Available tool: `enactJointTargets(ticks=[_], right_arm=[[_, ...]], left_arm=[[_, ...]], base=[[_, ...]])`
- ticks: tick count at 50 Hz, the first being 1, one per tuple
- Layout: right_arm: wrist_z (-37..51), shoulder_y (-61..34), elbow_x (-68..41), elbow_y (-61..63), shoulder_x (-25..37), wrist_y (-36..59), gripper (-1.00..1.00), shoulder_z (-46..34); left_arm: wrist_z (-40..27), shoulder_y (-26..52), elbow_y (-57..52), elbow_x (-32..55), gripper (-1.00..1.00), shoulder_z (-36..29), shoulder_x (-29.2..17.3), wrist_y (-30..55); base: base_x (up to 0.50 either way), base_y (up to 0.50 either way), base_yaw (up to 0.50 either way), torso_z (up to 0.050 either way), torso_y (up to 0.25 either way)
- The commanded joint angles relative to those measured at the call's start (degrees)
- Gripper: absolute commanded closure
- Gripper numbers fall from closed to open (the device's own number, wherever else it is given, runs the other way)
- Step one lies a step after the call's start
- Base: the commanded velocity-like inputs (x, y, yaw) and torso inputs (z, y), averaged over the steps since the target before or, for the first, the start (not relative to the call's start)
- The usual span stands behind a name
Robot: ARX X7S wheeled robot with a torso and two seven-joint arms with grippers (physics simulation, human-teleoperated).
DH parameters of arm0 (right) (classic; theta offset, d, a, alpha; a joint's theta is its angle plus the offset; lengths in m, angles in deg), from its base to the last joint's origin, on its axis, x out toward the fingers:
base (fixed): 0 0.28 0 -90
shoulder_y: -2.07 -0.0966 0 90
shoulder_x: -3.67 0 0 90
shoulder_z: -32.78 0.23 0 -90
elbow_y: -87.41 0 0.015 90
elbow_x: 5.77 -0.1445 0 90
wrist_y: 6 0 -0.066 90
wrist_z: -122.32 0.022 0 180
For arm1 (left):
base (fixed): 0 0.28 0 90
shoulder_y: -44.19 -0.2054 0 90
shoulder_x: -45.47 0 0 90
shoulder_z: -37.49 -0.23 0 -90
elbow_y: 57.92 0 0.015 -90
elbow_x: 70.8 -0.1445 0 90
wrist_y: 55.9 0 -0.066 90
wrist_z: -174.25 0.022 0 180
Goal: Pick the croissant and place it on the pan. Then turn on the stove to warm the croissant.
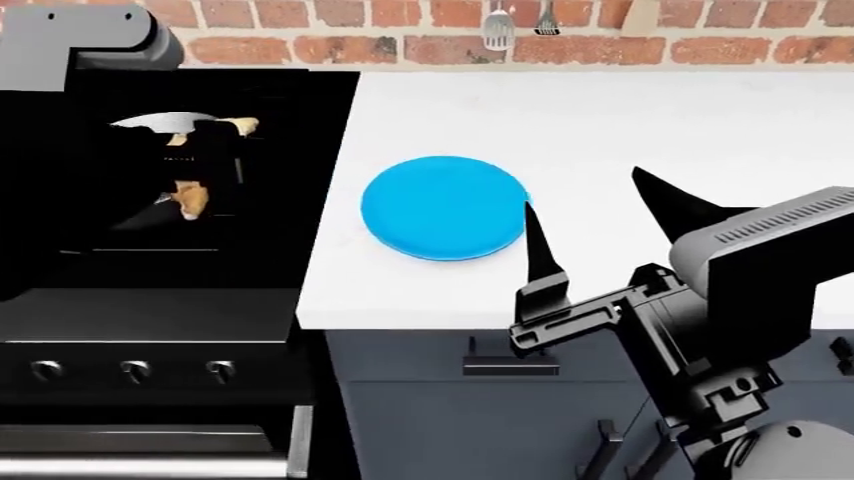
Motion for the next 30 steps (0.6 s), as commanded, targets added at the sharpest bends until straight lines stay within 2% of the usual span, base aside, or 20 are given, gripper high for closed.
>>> enactJointTargets(ticks=[1, 23, 30], right_arm=[[0.51, 0.06, -0.81, 0.31, 0.63, -0.47, -1.0, 0.16], [-0.2, 1.32, 0.6, -0.59, 1.72, -3.59, -1.0, -0.38], [0.38, 1.83, -0.11, -1.09, 1.72, -3.82, -1.0, 0.09]], left_arm=[[2.14, 1.93, 1.63, -3.01, 1.0, -2.17, -0.15, -1.96], [7.81, 5.51, 5.0, -9.52, 1.0, -7.25, 0.77, -5.15], [9.61, 5.65, 5.51, -10.97, 1.0, -8.78, 1.03, -6.0]], base=[[0.0, 0.5, 0.0, 0.0, 0.0], [0.0, 0.5, 0.0, 0.0, 0.0], [0.0, 0.04, 0.0, 0.0, 0.0]])
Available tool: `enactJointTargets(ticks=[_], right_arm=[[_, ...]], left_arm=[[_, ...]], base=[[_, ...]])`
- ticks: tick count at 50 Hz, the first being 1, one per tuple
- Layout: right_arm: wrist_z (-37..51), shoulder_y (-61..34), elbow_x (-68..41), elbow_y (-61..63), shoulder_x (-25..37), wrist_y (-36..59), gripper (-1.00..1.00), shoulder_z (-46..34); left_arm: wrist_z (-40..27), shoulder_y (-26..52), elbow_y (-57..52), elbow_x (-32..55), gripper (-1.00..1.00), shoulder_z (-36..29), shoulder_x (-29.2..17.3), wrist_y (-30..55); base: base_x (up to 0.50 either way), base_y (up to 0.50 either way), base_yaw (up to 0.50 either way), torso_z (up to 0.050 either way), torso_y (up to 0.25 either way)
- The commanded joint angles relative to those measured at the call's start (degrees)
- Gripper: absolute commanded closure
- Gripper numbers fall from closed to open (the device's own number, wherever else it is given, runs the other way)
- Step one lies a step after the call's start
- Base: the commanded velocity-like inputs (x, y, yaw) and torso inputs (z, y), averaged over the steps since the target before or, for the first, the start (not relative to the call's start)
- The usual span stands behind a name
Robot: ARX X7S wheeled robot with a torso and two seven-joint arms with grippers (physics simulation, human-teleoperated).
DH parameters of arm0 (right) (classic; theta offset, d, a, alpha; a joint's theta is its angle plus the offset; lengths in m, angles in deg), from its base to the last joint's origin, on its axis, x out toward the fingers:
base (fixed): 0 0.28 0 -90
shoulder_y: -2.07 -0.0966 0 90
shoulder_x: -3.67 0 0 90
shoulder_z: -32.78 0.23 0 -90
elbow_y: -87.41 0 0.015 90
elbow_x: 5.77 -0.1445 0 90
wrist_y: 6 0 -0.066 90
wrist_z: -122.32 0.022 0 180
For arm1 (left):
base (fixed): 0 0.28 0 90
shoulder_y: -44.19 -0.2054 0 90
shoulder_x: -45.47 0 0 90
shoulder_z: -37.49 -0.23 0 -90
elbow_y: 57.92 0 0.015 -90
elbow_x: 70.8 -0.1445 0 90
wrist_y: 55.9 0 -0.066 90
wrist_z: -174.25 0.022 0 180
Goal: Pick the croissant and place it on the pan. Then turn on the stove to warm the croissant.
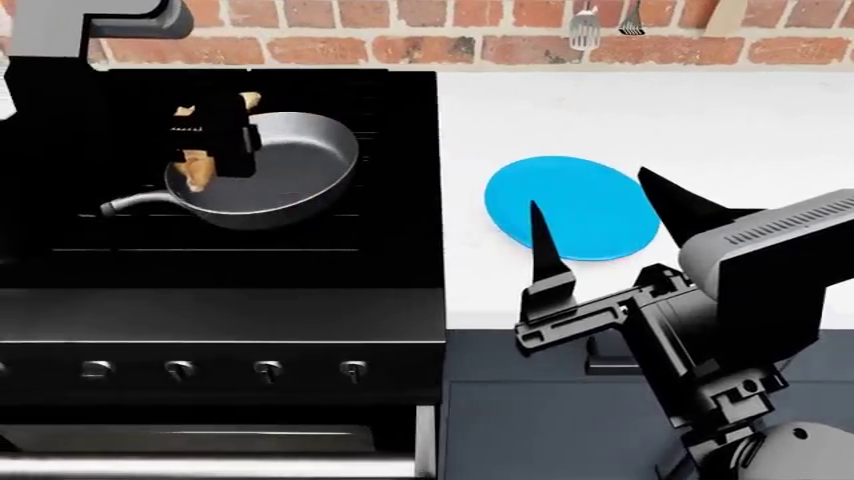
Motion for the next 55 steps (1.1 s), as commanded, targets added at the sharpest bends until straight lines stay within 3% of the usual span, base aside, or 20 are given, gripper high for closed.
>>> enactJointTargets(ticks=[1, 10, 27, 45, 55], right_arm=[[0.55, 0.63, -0.8, -0.56, 0.33, -0.58, -1.0, 0.55], [0.64, 1.06, -1.76, -0.32, 0.89, -1.14, -1.0, 1.15], [0.74, 0.12, -1.84, -1.27, 1.16, -1.68, -1.0, 0.41], [1.13, 1.11, -2.31, -1.19, 2.08, -2.59, -1.0, 0.8], [1.2, 1.51, -1.85, -1.55, 2.17, -3.27, -1.0, 0.46]], left_arm=[[2.85, 0.85, 1.31, -2.67, 1.0, -2.54, 0.52, -1.88], [4.42, 2.89, 4.24, -4.78, 1.0, -4.37, 1.72, -2.99], [16.76, 11.16, 20.97, -19.57, 1.0, -14.41, 5.51, -12.05], [30.82, 15.22, 48.33, -33.66, 1.0, -24.25, 13.2, -27.81], [31.49, 14.99, 51.23, -34.49, 1.0, -24.78, 14.49, -29.15]], base=[[0.0, 0.0, 0.0, 0.0, 0.0], [0.0, 0.0, 0.0, 0.0, 0.0], [0.0, 0.0, 0.0, 0.0, 0.0], [0.0, 0.0, 0.0, 0.0, 0.001], [0.0, 0.0, 0.0, 0.0, 0.0]])
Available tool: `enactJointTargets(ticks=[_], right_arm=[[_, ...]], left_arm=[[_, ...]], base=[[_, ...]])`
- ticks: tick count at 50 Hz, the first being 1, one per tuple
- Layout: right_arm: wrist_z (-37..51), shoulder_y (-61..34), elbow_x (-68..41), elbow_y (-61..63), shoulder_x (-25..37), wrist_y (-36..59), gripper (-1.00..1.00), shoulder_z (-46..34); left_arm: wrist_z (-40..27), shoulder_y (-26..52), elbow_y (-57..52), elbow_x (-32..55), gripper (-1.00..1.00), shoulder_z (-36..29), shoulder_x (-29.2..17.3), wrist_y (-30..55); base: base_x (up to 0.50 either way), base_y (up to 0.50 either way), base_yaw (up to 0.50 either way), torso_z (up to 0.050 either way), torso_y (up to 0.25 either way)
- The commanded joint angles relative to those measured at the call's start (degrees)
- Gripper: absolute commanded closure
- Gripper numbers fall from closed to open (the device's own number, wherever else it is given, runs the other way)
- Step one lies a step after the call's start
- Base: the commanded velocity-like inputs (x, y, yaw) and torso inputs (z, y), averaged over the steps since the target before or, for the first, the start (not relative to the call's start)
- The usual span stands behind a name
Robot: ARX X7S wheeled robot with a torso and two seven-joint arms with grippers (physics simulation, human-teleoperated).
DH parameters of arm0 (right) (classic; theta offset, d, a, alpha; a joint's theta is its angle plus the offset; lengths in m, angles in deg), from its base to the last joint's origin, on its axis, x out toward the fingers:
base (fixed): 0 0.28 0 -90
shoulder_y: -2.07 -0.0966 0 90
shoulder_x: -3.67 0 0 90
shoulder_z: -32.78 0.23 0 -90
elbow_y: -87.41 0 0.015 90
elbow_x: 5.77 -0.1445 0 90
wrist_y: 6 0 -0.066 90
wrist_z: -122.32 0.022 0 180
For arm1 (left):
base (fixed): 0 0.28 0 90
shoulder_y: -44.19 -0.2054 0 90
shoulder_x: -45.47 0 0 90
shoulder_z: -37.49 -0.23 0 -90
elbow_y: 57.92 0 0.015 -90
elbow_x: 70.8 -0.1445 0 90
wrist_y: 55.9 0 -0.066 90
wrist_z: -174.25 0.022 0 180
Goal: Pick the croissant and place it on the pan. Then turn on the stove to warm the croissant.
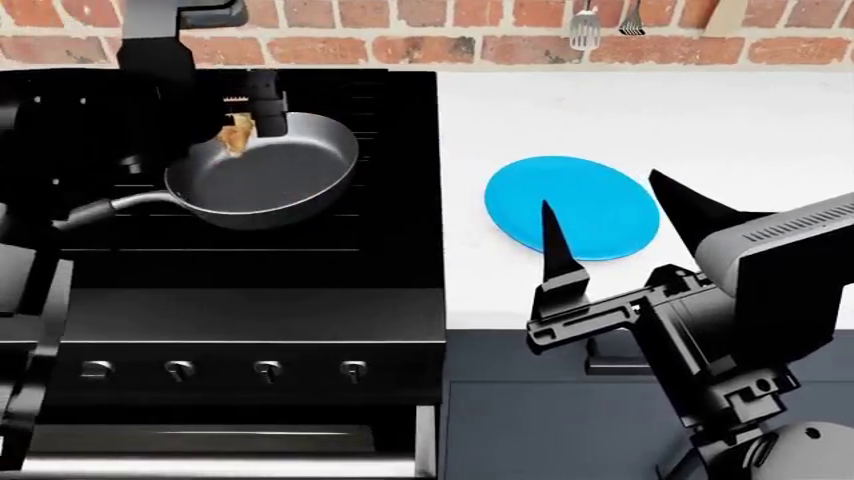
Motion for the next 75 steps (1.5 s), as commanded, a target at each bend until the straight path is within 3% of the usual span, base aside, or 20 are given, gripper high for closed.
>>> enactJointTargets(ticks=[1, 40, 41, 58, 75], right_arm=[[0.14, 0.13, 0.69, -0.55, -0.06, -0.65, -1.0, -0.7], [1.38, 0.09, -1.32, -0.13, 1.26, -1.66, -1.0, -0.18], [1.37, 0.11, -1.22, -0.15, 1.23, -1.7, -1.0, -0.31], [2.4, -0.4, -1.9, 0.18, 1.32, -1.8, -1.0, -0.71], [4.42, -2.09, -5.41, 1.04, 1.81, -1.57, -1.0, 0.44]], left_arm=[[2.39, 0.69, 6.81, -2.77, 1.0, -2.01, 2.31, -3.66], [2.42, -0.64, 6.7, -3.14, 1.0, -2.55, 1.82, -3.91], [2.28, -0.66, 6.5, -3.2, -1.0, -2.6, 1.74, -3.88], [-1.57, -1.71, -3.23, 0.39, -1.0, 1.01, -1.59, -2.03], [-23.39, -17.04, -48.59, 23.11, -1.0, 18.09, -13.25, 7.03]], base=[[0.0, 0.0, 0.0, 0.0, 0.0], [0.0, 0.0, 0.0, 0.0, 0.0], [0.0, 0.0, 0.0, 0.0, 0.0], [0.0, 0.0, 0.0, 0.0, 0.0], [0.0, 0.0, 0.0, 0.0, 0.0]])
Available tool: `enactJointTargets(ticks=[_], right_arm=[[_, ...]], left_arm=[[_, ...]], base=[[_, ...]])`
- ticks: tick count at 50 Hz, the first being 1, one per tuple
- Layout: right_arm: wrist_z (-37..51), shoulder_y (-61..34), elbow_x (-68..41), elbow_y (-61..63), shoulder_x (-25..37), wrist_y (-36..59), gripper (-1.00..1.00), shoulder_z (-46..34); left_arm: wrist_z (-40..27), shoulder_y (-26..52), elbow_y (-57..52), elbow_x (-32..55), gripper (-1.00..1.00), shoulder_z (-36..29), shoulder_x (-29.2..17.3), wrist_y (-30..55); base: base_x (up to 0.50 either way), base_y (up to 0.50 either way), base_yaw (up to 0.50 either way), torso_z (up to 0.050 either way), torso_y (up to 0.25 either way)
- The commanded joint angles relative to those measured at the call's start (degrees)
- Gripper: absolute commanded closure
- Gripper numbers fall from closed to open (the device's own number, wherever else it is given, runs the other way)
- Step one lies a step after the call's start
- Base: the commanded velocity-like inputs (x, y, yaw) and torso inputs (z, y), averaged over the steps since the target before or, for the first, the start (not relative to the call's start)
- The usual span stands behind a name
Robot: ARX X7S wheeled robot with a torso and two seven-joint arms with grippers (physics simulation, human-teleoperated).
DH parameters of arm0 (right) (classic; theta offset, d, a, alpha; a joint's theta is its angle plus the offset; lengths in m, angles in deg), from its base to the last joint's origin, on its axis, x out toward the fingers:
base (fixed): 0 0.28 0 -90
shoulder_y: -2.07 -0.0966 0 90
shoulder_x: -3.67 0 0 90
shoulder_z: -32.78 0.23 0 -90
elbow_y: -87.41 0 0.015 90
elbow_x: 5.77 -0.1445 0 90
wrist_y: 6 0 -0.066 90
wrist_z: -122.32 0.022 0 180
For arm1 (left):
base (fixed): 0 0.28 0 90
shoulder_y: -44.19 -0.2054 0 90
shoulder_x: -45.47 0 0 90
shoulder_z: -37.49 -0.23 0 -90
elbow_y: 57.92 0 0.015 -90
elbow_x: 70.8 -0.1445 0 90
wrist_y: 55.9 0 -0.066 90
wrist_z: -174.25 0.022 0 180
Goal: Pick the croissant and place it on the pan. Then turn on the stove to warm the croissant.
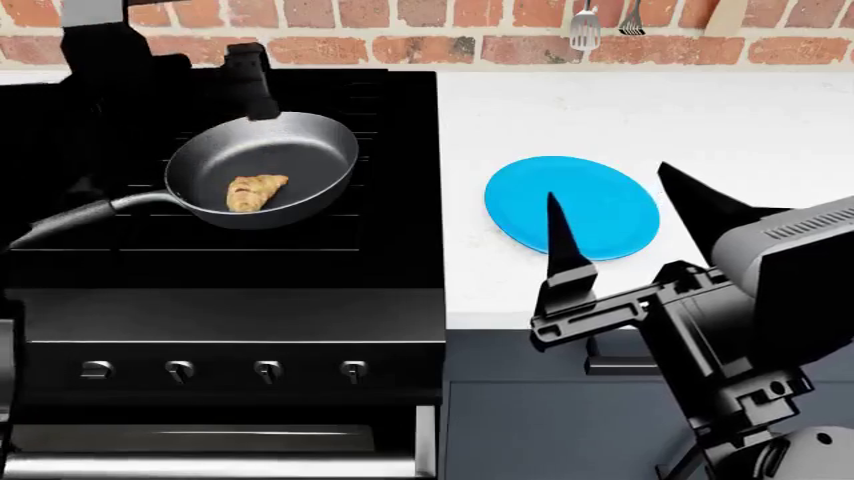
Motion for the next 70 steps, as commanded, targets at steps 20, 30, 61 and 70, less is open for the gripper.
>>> enactJointTargets(ticks=[20, 30, 61, 70], right_arm=[[0.31, 0.27, -1.36, 0.32, 1.48, -1.76, -1.0, 0.89], [-0.49, 0.21, 0.51, 0.77, 1.39, -2.74, -1.0, -0.51], [-0.01, -0.89, 1.73, 0.58, 1.81, -2.65, -1.0, -3.52], [-0.02, -0.6, 1.39, 1.12, 2.55, -3.57, -1.0, -2.88]], left_arm=[[-24.71, -23.33, -49.15, 31.11, -1.0, 21.03, -12.9, 3.06], [-24.8, -33.73, -58.77, 32.91, -1.0, 26.78, -15.81, 0.6], [-25.22, -38.44, -61.73, 34.43, -1.0, 28.95, -16.69, -1.43], [-25.28, -38.52, -61.55, 34.46, -1.0, 28.81, -16.78, -1.63]], base=[[0.0, 0.0, 0.0, 0.0, 0.0], [0.0, 0.0, 0.0, 0.0, 0.0], [-0.13, 0.09, 0.0, 0.0, 0.0], [-0.32, 0.3, 0.0, 0.0, 0.0]])
